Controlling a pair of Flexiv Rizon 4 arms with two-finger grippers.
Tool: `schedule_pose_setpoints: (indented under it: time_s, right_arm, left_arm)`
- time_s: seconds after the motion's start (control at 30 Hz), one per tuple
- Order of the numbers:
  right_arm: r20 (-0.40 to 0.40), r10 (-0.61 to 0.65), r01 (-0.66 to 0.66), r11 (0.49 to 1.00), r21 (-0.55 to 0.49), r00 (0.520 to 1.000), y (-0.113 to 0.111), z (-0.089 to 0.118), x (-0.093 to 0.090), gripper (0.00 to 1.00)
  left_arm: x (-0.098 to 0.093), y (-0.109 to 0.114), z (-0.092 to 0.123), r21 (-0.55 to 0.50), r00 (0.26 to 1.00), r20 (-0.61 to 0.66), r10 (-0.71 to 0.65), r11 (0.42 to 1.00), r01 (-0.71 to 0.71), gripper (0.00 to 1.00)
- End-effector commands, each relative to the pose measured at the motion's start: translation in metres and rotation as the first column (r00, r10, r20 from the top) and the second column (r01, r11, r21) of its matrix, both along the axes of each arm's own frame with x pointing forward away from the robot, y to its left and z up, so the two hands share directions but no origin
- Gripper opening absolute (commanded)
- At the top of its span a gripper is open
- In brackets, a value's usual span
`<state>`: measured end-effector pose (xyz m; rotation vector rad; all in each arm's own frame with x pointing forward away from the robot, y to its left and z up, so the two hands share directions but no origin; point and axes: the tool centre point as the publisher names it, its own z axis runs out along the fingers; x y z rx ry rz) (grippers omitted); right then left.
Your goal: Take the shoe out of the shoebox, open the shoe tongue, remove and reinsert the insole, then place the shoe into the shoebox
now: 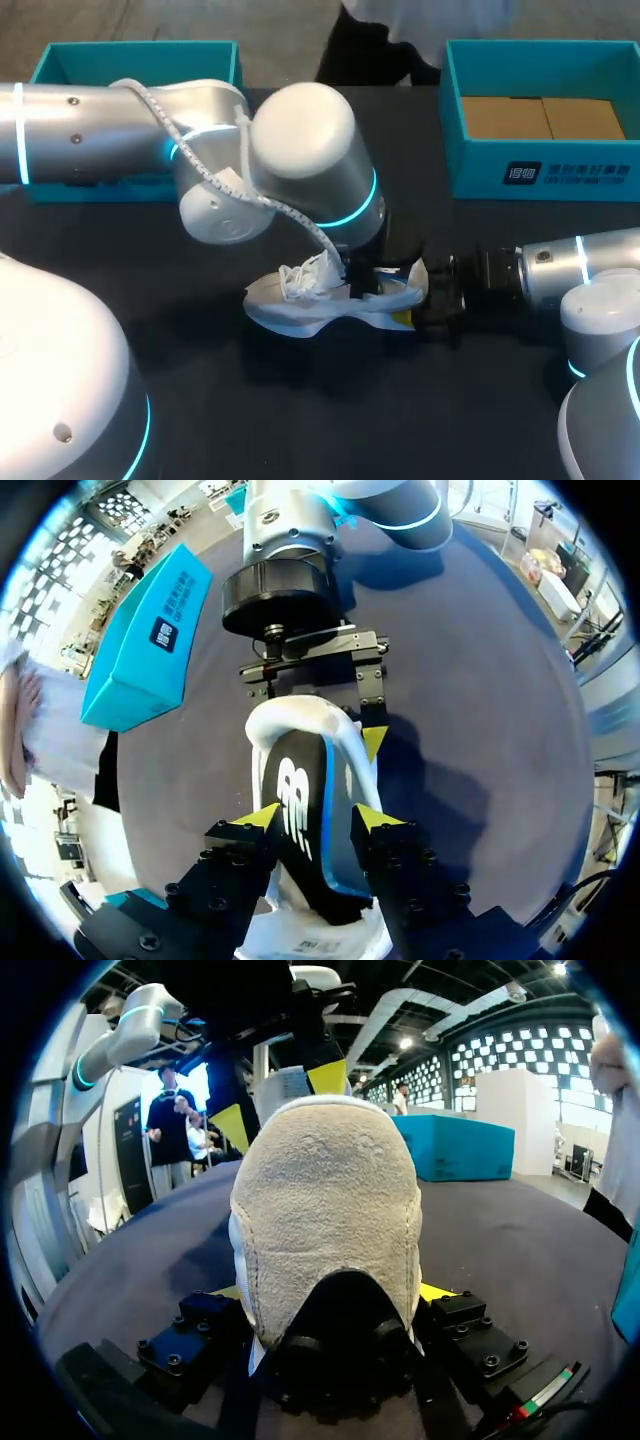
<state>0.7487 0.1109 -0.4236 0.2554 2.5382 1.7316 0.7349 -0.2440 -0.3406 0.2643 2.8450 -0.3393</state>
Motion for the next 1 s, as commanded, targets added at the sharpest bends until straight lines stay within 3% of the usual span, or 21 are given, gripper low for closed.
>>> schedule_pose_setpoints:
  time_s: [0.03, 0.4, 1.0]
  right_arm:
    - [0.000, -0.001, 0.001, 1.000, -0.004, 1.000, 0.001, 0.000, 0.000, 0.00]
    - [0.000, -0.001, 0.001, 1.000, -0.004, 1.000, 0.001, 0.000, 0.000, 0.00]
    - [0.000, -0.001, 0.001, 1.000, -0.004, 1.000, 0.001, 0.000, 0.000, 0.00]
  left_arm:
    - [-0.002, -0.008, -0.001, 0.007, 1.000, 0.022, 0.007, 1.000, -0.007, 0.45]
    - [-0.003, -0.012, -0.004, -0.002, 0.996, 0.087, 0.035, 0.999, -0.035, 0.47]
    - [0.015, -0.013, -0.009, 0.004, 0.989, 0.117, 0.091, 0.996, -0.092, 0.44]
